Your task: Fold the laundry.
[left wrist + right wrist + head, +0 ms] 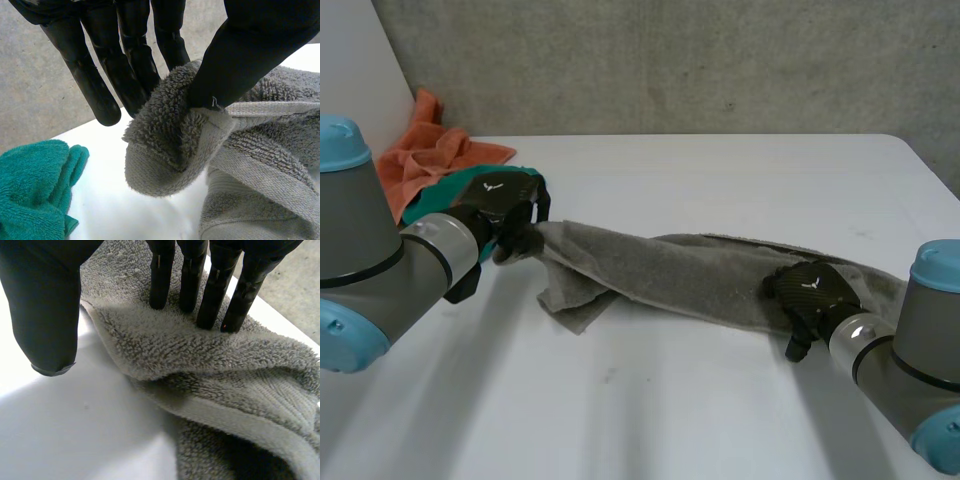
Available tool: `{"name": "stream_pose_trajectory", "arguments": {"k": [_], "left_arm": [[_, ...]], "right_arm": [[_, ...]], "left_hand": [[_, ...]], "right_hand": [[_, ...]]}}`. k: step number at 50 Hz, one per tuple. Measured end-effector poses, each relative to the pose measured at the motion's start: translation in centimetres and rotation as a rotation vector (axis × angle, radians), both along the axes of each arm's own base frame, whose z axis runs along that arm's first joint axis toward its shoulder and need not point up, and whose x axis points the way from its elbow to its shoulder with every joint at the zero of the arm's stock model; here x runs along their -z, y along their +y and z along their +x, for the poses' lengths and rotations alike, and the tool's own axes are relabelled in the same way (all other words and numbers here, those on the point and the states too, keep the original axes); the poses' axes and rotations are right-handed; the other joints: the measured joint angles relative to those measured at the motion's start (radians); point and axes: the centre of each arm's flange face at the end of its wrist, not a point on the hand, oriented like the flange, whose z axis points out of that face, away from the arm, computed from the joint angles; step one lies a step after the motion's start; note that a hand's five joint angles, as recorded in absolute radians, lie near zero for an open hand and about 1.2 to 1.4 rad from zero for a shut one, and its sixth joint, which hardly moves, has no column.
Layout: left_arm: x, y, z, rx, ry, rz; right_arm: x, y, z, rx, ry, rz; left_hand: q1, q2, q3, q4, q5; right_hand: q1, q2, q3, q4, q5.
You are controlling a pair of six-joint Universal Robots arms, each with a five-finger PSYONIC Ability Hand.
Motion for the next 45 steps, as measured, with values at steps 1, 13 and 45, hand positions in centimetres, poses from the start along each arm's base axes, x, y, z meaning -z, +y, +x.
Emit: {"name": "stream_pose_trajectory", "arguments": {"k": [1, 13, 45], "left_arm": [[0.0, 0.0, 0.0, 0.0, 0.0, 0.0], [0.1, -0.1, 0.2, -0.005, 0.001, 0.003], [-0.9, 3.3, 1.0, 0.012, -0.024, 0.047]], "right_arm": [[0.0, -0.1, 0.0, 0.0, 0.001, -0.003], [0.7, -2.1, 0.3, 0.014, 0.019, -0.059], [-14.1, -3.0, -2.2, 0.044, 0.14, -0.145]], "left_hand": [[0.0, 0.0, 0.0, 0.0, 0.0], [0.0, 0.0, 0.002, 0.0, 0.0], [0.0, 0.001, 0.002, 0.0, 0.0]], "right_hand": [[0.002, 0.0, 0.003, 0.002, 0.001], [0.257, 0.331, 0.309, 0.304, 0.287], [0.368, 0.447, 0.426, 0.429, 0.411]]}}
